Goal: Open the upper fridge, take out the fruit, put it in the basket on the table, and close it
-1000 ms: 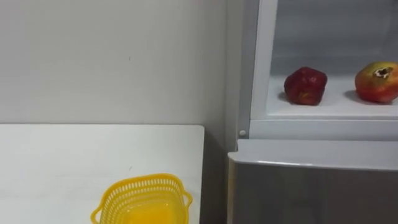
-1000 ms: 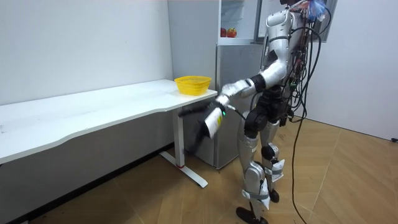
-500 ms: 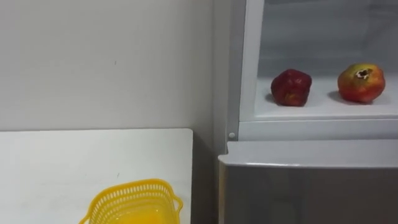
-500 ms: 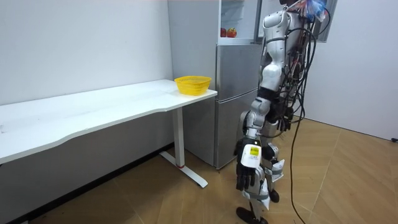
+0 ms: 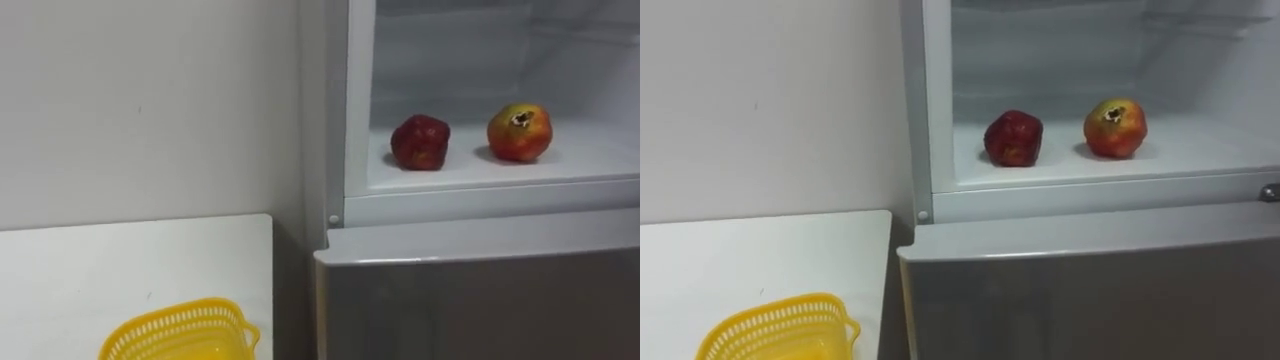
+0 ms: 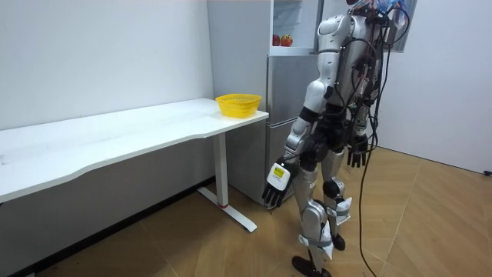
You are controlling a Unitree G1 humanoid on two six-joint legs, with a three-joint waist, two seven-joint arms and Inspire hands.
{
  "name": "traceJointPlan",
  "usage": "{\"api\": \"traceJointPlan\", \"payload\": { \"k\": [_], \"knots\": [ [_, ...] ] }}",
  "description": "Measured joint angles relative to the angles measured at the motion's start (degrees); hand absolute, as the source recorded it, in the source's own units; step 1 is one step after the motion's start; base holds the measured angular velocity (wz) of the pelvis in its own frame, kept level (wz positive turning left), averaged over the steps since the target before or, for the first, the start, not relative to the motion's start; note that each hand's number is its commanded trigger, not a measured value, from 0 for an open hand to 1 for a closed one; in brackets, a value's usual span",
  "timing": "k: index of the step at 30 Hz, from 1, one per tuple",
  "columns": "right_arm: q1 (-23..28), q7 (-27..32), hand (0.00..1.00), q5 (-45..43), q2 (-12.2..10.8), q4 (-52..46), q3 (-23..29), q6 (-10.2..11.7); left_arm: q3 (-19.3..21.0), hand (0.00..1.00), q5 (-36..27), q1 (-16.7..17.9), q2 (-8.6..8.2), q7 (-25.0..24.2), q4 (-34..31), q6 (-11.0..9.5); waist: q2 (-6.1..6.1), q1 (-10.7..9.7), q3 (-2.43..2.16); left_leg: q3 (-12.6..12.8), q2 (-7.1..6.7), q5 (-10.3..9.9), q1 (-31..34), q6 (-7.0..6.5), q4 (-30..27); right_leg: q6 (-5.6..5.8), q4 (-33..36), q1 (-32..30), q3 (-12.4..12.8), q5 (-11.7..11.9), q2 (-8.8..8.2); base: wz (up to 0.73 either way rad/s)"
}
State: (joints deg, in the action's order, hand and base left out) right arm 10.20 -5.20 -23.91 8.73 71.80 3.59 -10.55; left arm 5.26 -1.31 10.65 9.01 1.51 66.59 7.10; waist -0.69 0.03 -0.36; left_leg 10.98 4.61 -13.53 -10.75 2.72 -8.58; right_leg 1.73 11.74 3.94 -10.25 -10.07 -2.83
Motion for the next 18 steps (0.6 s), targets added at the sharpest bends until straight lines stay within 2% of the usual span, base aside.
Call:
{"api": "traceJointPlan", "payload": {
  "k": [4, 8, 11, 13, 17, 18],
  "knots": [
    [-0.2, 0.1, 0.0, 0.7, -0.6, -0.2, -0.2, -0.7, -1.7, 0.0, 2.2, 0.0, 0.57, -0.9, -0.3, 0.5, 0.16, -1.0, 0.18, 0.0, -0.1, 0.0, 0.0, 0.0, 0.0, 0.06, 0.0, 0.0, 0.0, 0.0, -0.09, -0.01],
    [-0.9, 2.0, 0.0, 2.9, -0.6, -0.8, 0.0, -0.8, -2.1, 0.0, 7.4, -0.2, 0.82, -1.1, -1.4, 1.3, 0.62, -1.2, 0.59, 0.0, -0.11, 0.0, 0.2, 0.0, 0.0, 0.18, -0.1, -0.1, 0.4, -0.1, -0.06, -0.01],
    [-1.4, 3.3, 0.0, 3.9, -0.3, -3.5, 0.9, -0.7, -2.2, 0.0, 12.3, 0.0, 0.9, -2.3, -1.7, 2.0, 0.62, -1.2, 0.6, 0.3, -0.17, 0.0, 0.2, -0.01, 0.1, 0.2, 0.0, -0.5, 0.9, -0.1, -0.04, -0.08],
    [-2.6, 4.6, 0.0, 6.5, 0.0, -4.6, 1.2, 0.0, -2.2, 0.0, 13.8, -0.1, 0.89, -2.6, -1.7, 2.3, 0.61, -1.2, 0.61, 0.8, -0.15, 0.0, 0.5, -0.01, 0.0, 0.18, 0.1, -1.1, 1.4, 0.1, 0.04, -0.12],
    [-4.5, 7.3, 0.0, 13.7, 0.1, -7.6, 3.7, 3.1, -3.2, 0.0, 18.0, 0.2, 0.9, -3.6, -1.7, 2.5, 0.5, -1.4, 0.59, 1.1, -0.22, 0.0, 1.0, -0.01, -0.1, 0.23, 0.0, -1.6, 1.5, 0.2, -0.04, -0.01],
    [-4.8, 8.2, 0.0, 15.0, 0.1, -9.3, 4.0, 4.6, -3.3, 0.0, 19.3, 0.1, 0.9, -4.0, -1.7, 2.3, 0.35, -1.5, 0.65, 1.1, -0.19, 0.0, 1.4, -0.01, -0.1, 0.24, 0.0, -2.0, 1.5, 0.3, -0.01, 0.0]
  ]
}}
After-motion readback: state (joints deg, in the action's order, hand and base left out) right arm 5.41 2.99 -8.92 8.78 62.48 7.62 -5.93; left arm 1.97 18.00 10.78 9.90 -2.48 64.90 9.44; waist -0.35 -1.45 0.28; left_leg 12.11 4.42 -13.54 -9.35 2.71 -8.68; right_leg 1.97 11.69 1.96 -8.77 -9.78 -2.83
